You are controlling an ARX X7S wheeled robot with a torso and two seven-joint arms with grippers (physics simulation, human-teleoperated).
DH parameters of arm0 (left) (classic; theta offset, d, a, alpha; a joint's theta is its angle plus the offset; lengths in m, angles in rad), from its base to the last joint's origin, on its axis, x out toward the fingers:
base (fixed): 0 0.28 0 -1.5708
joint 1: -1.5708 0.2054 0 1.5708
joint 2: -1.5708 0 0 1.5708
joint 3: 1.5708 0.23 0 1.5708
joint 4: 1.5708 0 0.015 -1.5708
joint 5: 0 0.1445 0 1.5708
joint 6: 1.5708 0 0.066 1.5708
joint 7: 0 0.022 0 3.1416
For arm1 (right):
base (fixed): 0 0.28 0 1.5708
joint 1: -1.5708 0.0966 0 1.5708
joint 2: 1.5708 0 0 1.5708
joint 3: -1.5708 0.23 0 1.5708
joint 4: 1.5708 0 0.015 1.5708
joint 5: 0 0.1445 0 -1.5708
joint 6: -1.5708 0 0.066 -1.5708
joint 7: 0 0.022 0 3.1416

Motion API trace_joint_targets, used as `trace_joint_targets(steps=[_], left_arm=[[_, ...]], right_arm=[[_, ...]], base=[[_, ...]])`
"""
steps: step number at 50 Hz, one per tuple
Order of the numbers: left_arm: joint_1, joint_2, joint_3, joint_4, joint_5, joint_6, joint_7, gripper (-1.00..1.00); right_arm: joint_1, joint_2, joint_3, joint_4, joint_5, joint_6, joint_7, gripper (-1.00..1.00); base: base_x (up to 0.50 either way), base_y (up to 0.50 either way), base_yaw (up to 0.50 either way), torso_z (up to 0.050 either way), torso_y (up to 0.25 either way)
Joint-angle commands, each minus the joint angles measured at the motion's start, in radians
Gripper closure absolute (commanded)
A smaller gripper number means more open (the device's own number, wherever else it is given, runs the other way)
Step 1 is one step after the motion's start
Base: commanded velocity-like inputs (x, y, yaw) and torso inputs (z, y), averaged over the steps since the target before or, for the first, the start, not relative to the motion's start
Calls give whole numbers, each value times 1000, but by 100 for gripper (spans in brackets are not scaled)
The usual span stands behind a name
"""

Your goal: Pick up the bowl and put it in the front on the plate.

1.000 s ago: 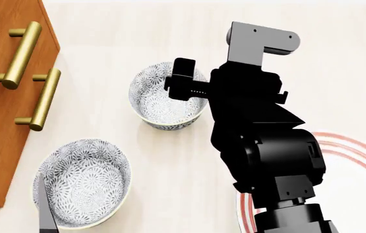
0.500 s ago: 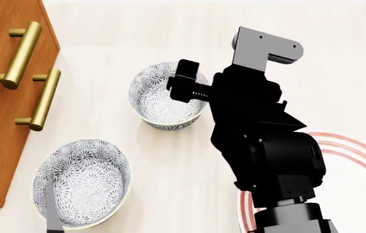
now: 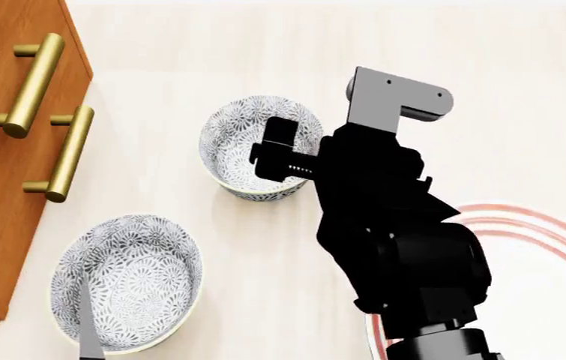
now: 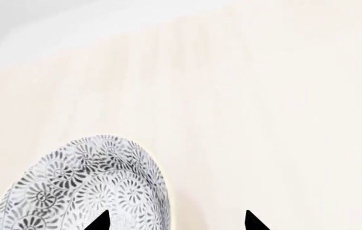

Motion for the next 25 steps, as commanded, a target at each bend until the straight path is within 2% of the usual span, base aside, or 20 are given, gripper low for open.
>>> trace_joint_targets(steps=[1, 25], left_arm=[[6, 16, -19, 2, 16, 31, 18, -100], [5, 8, -6, -4, 18, 31, 10, -100]], right_arm=[[-15, -22, 10, -13, -2, 4, -10, -100], [-32, -26, 6, 0, 48, -25, 3, -100]], base=[[0, 0, 0, 0, 0], [0, 0, 0, 0, 0]])
